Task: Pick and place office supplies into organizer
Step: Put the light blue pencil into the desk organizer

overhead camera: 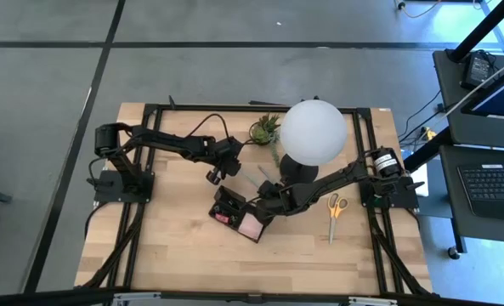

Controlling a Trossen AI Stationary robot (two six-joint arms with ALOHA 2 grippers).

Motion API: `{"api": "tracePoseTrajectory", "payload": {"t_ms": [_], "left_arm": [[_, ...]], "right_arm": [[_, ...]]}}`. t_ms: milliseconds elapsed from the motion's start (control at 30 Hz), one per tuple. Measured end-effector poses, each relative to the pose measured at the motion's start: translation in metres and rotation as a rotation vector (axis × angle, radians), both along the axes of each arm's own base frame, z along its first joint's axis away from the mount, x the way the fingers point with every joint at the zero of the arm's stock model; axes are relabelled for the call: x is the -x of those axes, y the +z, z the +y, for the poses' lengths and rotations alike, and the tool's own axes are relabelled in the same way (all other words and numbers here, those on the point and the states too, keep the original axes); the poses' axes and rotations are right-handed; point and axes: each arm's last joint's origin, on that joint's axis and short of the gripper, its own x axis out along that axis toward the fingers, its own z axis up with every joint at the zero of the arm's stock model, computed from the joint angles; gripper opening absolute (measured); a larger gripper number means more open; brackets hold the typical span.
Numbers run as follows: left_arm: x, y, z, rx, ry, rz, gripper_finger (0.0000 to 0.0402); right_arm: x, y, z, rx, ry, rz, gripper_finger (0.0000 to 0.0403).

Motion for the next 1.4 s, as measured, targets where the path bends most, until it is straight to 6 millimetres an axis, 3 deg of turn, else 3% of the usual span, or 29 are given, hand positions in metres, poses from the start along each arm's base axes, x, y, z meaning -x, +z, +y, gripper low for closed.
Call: {"api": "tracePoseTrajectory", "payload": {"t_ms": [333,667,1000,1400], "left_arm": [[0.016,0.049,-0.013,-0.170,0.028,-0.081,0.0017],[0.046,0.093,-0.056,-0.391,0.006,-0.110,0.0017],[0.057,0.104,-0.118,-0.791,-0.101,-0.084,0.0017],[0.083,0.107,-0.171,-1.067,-0.154,-0.108,0.0017]], "right_arm": [[0.017,0.009,0.022,0.017,-0.048,0.027,0.0188],[0.045,0.006,0.046,0.038,-0.120,0.135,0.0188],[0.063,0.005,0.060,0.048,-0.198,0.157,0.0188],[0.063,0.005,0.062,0.036,-0.211,0.141,0.0188]]}}
